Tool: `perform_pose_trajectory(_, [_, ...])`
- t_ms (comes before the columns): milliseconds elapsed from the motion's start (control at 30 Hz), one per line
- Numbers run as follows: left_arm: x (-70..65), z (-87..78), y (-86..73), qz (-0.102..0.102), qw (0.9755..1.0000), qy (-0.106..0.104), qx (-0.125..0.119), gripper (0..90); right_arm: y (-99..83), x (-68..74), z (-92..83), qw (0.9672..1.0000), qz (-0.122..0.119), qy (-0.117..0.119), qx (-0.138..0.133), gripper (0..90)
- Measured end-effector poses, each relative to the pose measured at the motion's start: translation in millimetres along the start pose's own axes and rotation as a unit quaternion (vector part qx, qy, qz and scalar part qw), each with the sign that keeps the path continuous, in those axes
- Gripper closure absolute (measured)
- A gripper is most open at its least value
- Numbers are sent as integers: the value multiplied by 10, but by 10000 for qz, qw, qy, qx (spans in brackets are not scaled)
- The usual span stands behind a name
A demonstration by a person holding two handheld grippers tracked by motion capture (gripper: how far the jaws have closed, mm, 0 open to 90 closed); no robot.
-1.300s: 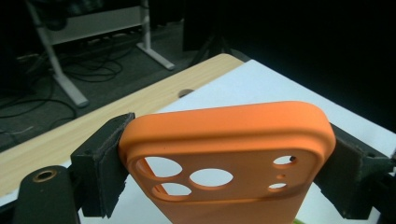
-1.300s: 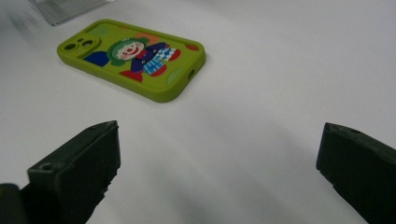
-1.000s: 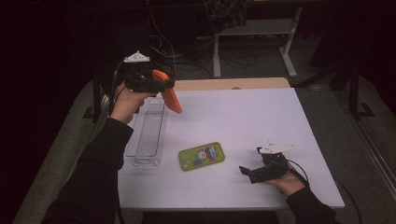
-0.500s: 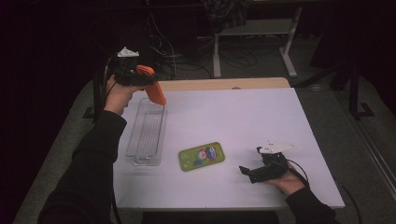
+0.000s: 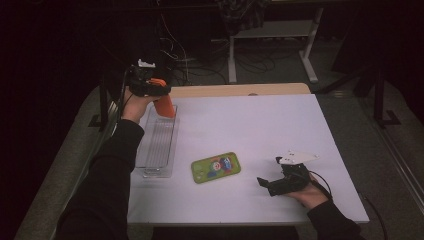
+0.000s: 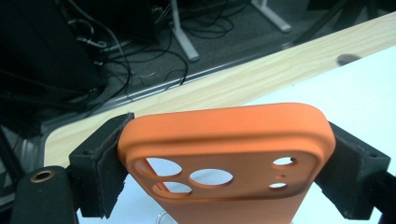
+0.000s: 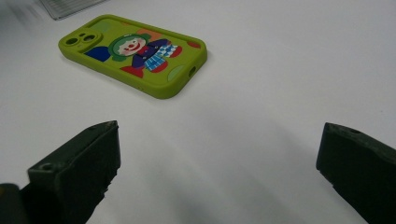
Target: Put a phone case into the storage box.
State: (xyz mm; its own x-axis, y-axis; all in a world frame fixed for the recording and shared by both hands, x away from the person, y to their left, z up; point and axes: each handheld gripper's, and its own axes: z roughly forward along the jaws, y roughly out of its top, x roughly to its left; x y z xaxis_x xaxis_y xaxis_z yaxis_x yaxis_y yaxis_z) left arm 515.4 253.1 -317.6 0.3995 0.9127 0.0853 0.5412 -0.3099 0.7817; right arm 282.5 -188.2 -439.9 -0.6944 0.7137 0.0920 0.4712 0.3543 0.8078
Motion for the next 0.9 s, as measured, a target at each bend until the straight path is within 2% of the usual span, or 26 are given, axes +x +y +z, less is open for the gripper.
perform_pose_trajectory(133, [-4, 70, -60, -66, 9999, 66, 57, 135, 3, 6, -6, 10000, -4, 3, 2, 0])
perform_pose_trajectory(167, [0, 78, -72, -21, 9999, 94, 116, 134, 3, 6, -6, 10000, -7, 2, 0, 0])
perform_pose_trajectory(367, [8, 154, -147, -43, 9995, 216, 212, 132, 3, 11, -3, 10000, -14, -7, 8, 0])
perform_pose_trajectory(900, [-79, 274, -213, 50, 9991, 347, 246, 125, 6, 18, -8, 10000, -78, 21, -36, 0])
